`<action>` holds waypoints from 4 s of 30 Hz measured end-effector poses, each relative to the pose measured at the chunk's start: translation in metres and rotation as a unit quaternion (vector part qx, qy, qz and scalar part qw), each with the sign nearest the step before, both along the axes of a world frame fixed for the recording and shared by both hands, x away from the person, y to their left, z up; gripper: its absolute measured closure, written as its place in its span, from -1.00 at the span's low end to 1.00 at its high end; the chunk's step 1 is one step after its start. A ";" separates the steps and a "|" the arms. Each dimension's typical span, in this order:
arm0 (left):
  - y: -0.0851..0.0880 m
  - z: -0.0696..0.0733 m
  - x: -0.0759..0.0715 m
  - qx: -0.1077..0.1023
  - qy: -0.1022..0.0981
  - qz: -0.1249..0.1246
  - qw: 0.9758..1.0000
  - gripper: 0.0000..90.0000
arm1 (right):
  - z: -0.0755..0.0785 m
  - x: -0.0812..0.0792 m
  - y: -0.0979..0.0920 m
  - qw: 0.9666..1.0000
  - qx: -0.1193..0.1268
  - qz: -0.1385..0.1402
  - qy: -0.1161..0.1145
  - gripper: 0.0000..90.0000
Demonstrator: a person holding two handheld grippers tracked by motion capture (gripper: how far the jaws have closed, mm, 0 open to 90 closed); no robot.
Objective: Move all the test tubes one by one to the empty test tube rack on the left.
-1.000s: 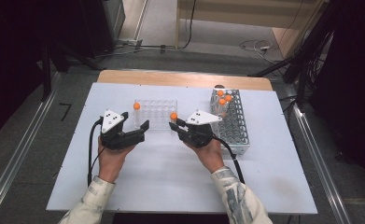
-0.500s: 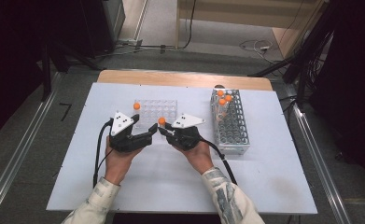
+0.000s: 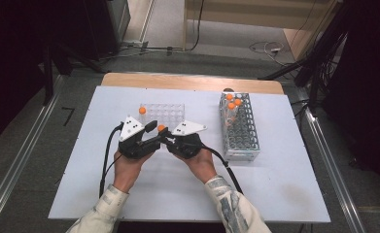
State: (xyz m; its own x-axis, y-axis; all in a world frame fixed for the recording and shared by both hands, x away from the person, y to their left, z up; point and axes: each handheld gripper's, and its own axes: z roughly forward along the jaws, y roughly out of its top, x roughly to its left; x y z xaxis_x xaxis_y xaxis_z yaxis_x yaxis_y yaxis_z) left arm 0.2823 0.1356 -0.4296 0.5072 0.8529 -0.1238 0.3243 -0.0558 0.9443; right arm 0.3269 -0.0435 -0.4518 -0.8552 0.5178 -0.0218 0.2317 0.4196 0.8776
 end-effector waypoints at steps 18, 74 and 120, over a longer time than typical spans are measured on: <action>-0.002 -0.003 0.003 0.006 0.005 -0.003 1.000 0.51 | 0.000 -0.001 0.002 1.000 0.004 0.007 0.006 0.60; 0.009 0.036 0.024 0.007 -0.026 0.057 0.998 0.56 | 0.022 -0.025 -0.084 0.997 0.016 -0.073 0.012 -0.40; 0.019 0.026 0.065 0.048 -0.024 0.104 0.993 0.56 | 0.028 -0.031 -0.092 0.997 0.046 -0.066 0.009 -0.39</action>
